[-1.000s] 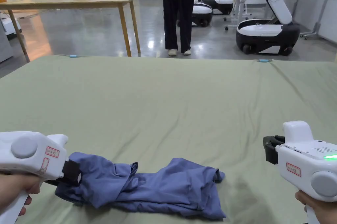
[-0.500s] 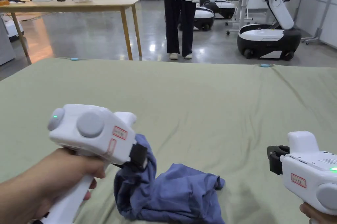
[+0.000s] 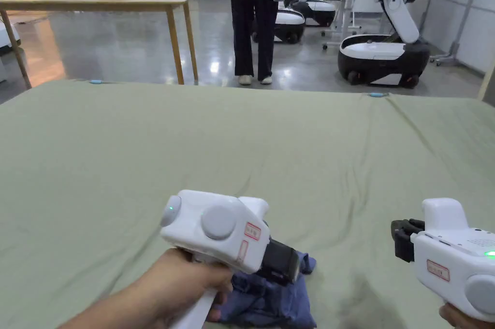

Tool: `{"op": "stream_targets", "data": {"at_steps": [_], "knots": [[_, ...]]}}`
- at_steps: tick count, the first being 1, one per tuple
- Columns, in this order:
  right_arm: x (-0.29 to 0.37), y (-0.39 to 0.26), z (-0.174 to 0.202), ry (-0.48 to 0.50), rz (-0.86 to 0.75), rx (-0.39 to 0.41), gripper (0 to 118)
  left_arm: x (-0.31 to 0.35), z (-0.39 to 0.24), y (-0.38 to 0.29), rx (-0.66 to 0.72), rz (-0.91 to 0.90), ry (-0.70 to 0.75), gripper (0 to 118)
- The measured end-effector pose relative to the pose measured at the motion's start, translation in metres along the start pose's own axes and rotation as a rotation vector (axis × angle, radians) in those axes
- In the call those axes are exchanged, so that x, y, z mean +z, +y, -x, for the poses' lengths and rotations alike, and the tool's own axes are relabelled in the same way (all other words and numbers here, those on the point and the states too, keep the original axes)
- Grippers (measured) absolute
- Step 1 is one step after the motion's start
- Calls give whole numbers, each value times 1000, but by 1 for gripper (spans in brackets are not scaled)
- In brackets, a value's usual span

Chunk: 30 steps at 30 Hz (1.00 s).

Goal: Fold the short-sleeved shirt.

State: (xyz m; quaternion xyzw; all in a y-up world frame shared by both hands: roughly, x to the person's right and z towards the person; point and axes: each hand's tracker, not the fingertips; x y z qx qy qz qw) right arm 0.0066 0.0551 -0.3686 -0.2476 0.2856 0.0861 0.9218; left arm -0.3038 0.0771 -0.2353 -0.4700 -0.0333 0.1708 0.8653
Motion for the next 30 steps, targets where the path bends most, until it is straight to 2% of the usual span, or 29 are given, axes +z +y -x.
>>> {"op": "stream_targets", "data": {"at_steps": [3,7,8,10,12,17,26,30], "knots": [[-3,1,-1,3,0,-6,1,47,23,5,5,-89,-29,98],[-6,3,5,13,0,-6,1,91,54,19,53,-202,145,97],[-7,3,7,16,-4,-6,1,91,61,21,73,-221,189,93],[-8,2,11,27,-5,-3,1,79,60,21,77,-195,240,62],[-10,1,14,30,-3,2,1,54,59,17,37,-138,235,11],[-8,-4,11,30,11,5,1,-10,35,-5,-43,18,201,10],[-1,-7,-8,-5,13,-34,1,-46,-30,-3,-128,2,173,9],[-3,-12,-9,-9,25,-14,1,-61,-46,-10,-116,0,124,9]]}}
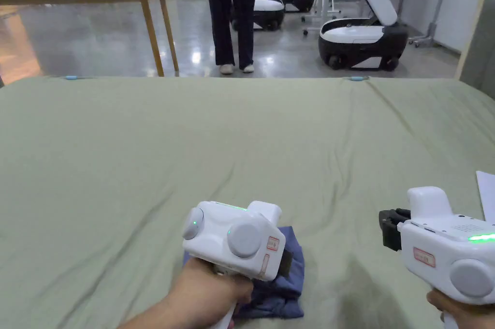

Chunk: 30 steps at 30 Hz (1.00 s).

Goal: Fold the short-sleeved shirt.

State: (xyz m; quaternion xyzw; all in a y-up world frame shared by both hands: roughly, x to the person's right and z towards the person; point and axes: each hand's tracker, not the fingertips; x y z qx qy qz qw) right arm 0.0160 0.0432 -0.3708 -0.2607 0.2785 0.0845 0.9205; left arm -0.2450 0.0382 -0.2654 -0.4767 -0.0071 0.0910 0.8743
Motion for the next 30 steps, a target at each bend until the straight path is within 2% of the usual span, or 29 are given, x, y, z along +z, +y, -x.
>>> {"op": "stream_targets", "data": {"at_steps": [3,6,9,11,14,16,17,19,21,22,25,27,28,30], "knots": [[-2,-2,-2,9,3,-21,1,-4,-7,-10,-27,-5,-3,8],[-4,0,1,20,4,-5,1,4,5,-10,28,-35,-32,8],[-4,9,6,47,-14,3,1,50,33,-8,91,-188,-95,9],[-2,18,11,100,-38,-2,1,95,62,-9,90,-312,-119,10],[-1,32,19,277,-44,-39,1,140,115,-15,135,-365,-99,9],[-4,39,28,459,-25,-73,1,151,153,-23,232,-374,-102,9],[-6,44,35,550,-6,-122,1,149,168,-30,300,-345,-106,9],[-10,53,51,609,-28,-172,1,143,182,-43,329,-317,-138,9],[-32,58,61,874,108,-366,1,124,200,-48,395,-300,-168,9],[-48,57,72,962,198,-445,1,113,206,-53,430,-266,-212,9],[-78,43,98,1006,305,-411,1,93,212,-62,488,-238,-238,9],[-99,18,109,1021,417,-475,1,82,220,-64,533,-213,-304,9],[-105,7,110,1012,447,-483,1,79,223,-64,545,-217,-319,10],[-116,-19,113,951,577,-507,1,70,229,-64,568,-188,-380,10]]}}
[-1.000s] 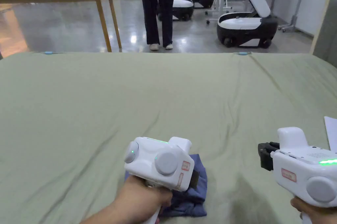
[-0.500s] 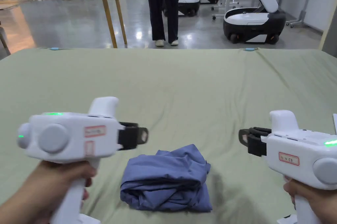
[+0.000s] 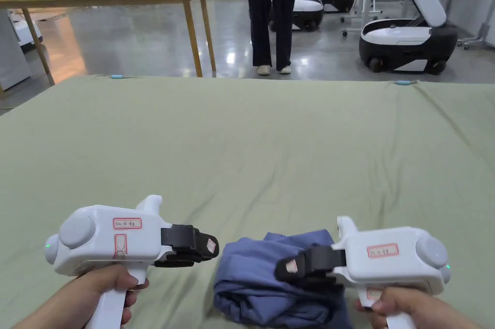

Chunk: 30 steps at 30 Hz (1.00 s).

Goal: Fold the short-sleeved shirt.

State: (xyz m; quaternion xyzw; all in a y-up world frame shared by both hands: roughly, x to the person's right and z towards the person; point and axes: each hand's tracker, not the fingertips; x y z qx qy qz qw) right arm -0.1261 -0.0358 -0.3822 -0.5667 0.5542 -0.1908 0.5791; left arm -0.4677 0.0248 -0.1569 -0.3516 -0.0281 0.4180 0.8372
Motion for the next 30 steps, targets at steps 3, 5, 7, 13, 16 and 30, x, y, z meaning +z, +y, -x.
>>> {"op": "stream_targets", "data": {"at_steps": [3,5,7,13,16,30], "knots": [[5,-8,-22,97,-57,-52,1,-9,1,-3,52,41,-46,31],[6,-6,-24,55,-52,-63,1,-12,4,-3,44,39,-55,86],[7,-6,-24,53,-32,-31,2,-16,2,-5,71,57,-99,109],[6,-14,-25,95,-37,-32,2,-51,21,5,94,167,-92,110],[6,-25,-13,102,-42,-24,2,-77,17,5,53,244,-88,110],[14,-20,-34,146,-57,-25,3,-100,1,-13,72,279,-170,41]]}}
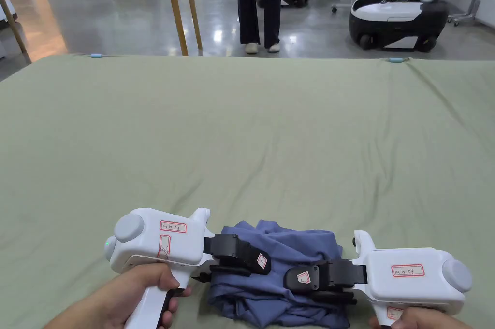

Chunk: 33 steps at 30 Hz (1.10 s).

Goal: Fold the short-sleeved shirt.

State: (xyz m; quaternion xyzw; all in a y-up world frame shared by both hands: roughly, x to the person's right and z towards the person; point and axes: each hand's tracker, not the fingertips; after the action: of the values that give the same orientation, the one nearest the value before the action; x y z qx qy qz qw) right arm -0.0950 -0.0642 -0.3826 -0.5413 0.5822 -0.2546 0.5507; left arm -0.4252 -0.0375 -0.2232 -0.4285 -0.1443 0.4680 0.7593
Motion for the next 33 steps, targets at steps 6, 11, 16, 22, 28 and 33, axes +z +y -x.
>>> {"op": "stream_targets", "data": {"at_steps": [6,11,16,22,28,33], "knots": [[3,3,16,-31,-12,93,1,3,-12,3,-27,9,42,34],[31,2,39,-10,-81,140,1,23,-16,26,-116,63,142,32],[49,-2,55,-7,-128,161,1,75,-21,41,-141,73,254,32],[46,-7,66,-29,-144,215,1,164,7,54,-120,67,414,32],[35,-15,71,-54,-123,224,1,249,58,63,-52,63,502,32],[21,-17,70,-83,-88,231,1,303,104,85,-29,56,554,32]]}}
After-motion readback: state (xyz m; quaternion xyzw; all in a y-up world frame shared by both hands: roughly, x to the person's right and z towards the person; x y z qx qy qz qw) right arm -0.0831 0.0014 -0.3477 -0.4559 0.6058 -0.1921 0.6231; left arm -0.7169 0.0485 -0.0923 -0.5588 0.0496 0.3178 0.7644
